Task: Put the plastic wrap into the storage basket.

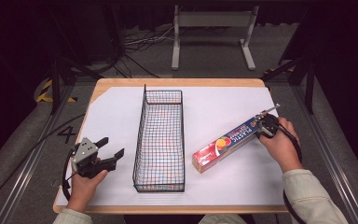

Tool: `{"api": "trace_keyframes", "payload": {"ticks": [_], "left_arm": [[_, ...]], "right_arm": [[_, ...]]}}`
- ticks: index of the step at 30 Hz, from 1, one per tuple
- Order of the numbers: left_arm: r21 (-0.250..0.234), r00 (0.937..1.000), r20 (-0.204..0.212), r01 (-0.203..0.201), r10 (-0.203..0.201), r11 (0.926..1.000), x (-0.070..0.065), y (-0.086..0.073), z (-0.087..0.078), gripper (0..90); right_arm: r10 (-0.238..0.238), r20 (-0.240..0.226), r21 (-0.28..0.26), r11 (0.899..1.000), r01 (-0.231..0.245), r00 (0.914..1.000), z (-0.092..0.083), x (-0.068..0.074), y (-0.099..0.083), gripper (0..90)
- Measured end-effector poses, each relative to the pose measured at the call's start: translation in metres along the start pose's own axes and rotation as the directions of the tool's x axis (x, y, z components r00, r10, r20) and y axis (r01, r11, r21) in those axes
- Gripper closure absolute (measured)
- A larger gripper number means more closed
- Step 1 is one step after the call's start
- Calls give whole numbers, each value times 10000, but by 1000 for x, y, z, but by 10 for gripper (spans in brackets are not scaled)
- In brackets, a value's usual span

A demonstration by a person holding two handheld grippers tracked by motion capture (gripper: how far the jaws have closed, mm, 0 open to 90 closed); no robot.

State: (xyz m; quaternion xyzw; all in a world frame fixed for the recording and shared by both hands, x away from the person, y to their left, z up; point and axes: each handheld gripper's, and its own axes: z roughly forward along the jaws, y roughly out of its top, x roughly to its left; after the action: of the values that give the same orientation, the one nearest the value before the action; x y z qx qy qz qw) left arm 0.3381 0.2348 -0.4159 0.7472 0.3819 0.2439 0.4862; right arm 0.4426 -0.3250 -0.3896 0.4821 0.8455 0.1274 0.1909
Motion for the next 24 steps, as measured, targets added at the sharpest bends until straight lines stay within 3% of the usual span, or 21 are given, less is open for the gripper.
{"api": "trace_keyframes", "payload": {"ticks": [5, 13, 19, 24], "left_arm": [[21, 10000, 15, -7, 7, 10000, -1, 0, 0, 261], [8, 10000, 9, 46, -46, 10000, 0, 0, 0, 261], [34, 9999, -11, 113, -113, 9999, 2, -1, 0, 261], [64, 10000, -22, 73, -73, 10000, 0, -1, 0, 262]], "right_arm": [[-434, 184, -254, 9987, 439, 9989, 6, 7, 16, 900], [-384, 93, -257, 9989, 386, 9992, 11, 10, 25, 900], [-367, -504, -577, 9978, 338, 9981, -15, 25, 22, 900], [-931, -1421, -1241, 9894, 756, 9855, -38, 50, 34, 900]]}}
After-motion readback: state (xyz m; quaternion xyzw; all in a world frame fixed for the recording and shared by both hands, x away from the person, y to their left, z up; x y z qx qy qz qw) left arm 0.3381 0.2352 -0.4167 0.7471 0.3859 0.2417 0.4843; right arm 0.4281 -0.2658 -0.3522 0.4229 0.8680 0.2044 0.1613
